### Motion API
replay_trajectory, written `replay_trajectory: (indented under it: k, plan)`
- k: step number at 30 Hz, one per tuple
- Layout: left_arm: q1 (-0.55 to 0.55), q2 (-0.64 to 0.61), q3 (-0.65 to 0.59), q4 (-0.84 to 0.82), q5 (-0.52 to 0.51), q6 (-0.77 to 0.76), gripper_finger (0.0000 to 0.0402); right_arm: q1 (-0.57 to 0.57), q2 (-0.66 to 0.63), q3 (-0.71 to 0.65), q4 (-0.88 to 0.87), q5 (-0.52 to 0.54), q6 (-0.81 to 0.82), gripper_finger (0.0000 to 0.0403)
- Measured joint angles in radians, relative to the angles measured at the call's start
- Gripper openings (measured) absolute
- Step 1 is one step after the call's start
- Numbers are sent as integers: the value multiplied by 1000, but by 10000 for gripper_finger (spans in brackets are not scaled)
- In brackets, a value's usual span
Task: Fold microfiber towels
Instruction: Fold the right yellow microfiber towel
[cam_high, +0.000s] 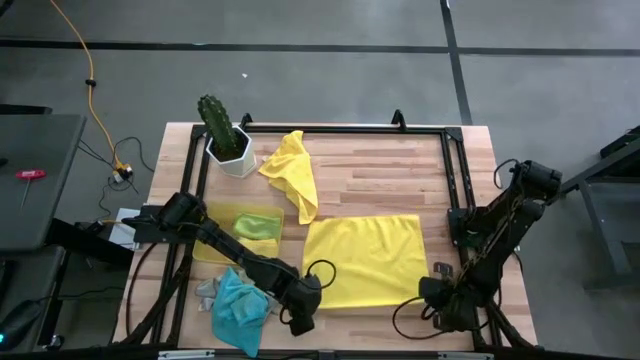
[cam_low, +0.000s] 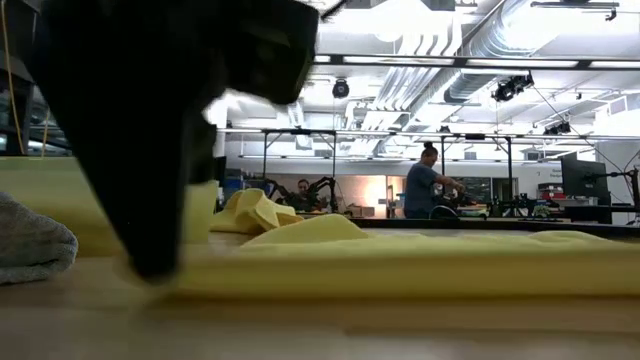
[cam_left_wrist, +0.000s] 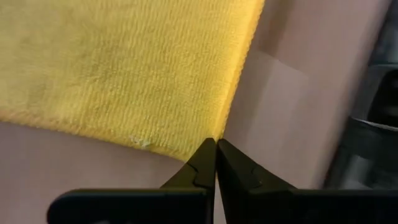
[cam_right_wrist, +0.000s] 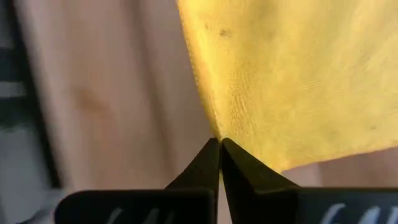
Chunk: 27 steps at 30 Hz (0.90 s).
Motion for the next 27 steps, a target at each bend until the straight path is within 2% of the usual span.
replay_trajectory:
  k: [6, 12, 20, 27]
  plan:
    - [-5, -54, 2, 12, 93, -54, 0, -3, -55, 42, 60, -106, -5, 0]
    - [42, -145, 2, -27, 107, -25, 0, -36, -135, 60, 42, -123, 2, 0]
    - [159, -226, 2, -151, 11, 71, 0, -134, -276, 60, -219, 19, 52, 0]
    - [245, -192, 2, -174, -27, 147, 0, -233, -368, 43, -443, 42, 85, 0]
